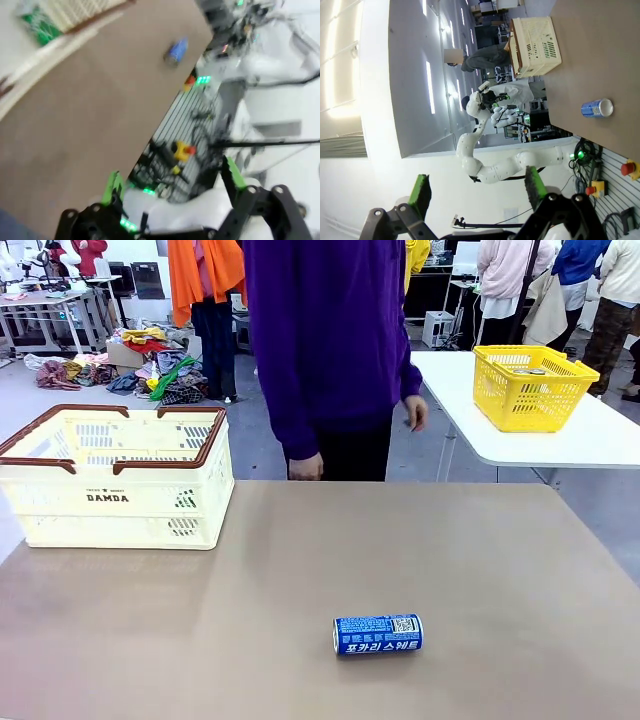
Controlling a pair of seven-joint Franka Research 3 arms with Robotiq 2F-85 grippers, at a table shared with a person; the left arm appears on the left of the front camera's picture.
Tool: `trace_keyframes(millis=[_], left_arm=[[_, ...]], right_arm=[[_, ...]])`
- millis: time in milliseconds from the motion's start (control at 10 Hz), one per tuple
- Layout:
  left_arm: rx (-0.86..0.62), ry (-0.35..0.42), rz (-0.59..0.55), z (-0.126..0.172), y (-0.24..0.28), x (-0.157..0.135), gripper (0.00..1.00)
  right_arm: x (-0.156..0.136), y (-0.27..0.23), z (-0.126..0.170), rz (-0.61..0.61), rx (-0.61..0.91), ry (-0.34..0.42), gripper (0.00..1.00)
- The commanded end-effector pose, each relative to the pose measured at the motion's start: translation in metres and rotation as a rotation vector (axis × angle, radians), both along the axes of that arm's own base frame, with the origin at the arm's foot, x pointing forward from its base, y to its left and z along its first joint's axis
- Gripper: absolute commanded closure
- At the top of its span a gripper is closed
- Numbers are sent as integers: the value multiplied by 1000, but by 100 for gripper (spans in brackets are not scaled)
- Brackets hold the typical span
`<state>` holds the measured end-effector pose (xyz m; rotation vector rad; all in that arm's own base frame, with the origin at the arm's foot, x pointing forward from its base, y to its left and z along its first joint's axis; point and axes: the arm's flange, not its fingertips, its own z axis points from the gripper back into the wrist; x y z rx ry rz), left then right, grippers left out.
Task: Place the drinks into the Shopping basket.
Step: Pick up one drink and place it into the Shopping basket.
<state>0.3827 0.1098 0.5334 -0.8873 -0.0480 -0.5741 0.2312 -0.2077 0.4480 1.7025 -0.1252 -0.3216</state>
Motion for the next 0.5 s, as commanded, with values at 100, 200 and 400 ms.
trace_keyframes(millis=[100, 200, 400], left_arm=[[271, -155, -345, -48, -158, -27, 0], [322, -235, -398, -70, -213, -43, 0], [333, -399, -462, -98, -295, -72, 0]], right_arm=[[-1, -1, 6, 0, 13, 8, 0], [-1, -1, 6, 0, 13, 8, 0], [-1, -1, 6, 0, 13, 8, 0]])
